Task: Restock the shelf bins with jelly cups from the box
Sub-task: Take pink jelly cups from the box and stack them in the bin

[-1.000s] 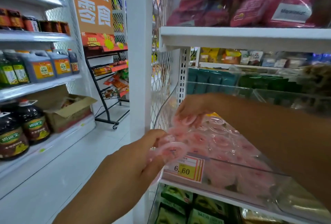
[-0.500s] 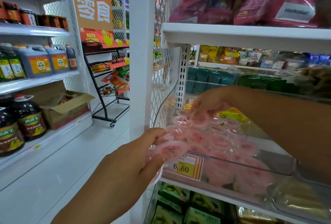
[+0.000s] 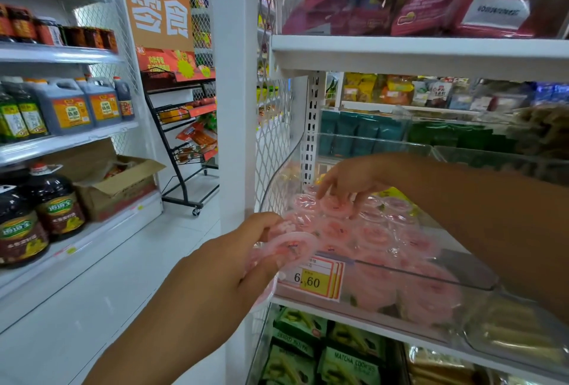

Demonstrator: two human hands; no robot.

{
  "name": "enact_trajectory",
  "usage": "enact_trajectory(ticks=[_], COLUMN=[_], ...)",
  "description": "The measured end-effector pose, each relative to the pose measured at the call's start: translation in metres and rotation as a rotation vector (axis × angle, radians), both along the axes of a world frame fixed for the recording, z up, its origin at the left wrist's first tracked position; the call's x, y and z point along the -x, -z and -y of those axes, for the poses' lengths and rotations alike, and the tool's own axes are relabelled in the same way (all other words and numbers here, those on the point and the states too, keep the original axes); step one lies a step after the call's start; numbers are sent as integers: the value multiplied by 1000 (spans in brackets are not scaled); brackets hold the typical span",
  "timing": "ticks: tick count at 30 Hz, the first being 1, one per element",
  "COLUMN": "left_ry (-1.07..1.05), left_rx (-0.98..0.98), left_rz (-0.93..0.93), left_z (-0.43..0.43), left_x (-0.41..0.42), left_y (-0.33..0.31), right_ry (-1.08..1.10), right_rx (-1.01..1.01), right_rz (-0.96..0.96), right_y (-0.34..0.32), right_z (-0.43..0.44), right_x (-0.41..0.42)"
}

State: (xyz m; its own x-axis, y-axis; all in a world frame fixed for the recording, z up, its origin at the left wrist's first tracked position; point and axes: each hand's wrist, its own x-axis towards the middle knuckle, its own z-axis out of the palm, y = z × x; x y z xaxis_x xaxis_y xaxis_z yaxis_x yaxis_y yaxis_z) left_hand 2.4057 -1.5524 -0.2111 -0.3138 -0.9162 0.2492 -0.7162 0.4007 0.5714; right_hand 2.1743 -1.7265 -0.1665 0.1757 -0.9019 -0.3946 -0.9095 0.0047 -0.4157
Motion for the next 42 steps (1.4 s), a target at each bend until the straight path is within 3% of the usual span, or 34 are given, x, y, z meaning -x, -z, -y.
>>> enact_trajectory(ticks=[4,10,14,16,19,21,23,29,39,42], left_ry=[-49,-120,-90,-50,18,51,70,56,39,58], left_rx=[26,139,144,86,13,-24,-9,26,31,10], left_rz=[-7,-7,-67,-113,-140,-158,-168,-192,-246,-275], left_z=[2,3,16,29,43,47,47,51,55,54], left_x=[4,24,45,54,61,62,60,56,57,57], left_y=[-3,-21,-28,-25,-19,-16,-14,-10,-4,-6], right_ry=[-150,-378,-388,-315,-206,-122,-47,-13,-51,-94], right_rx=[134,-66,19,103,274,244,155,52,86,252], right_rz=[-157,421,601,521,95,-119,-207,-83,-129,-145], right_y=[-20,-63,-63,-63,-56,-42,-27,-7,-4,-12], right_z=[-15,-83,-92,-80,-51,-32,-21,-13,-19,-23], right_x=[4,8,10,20,46,60,66,60,58,57])
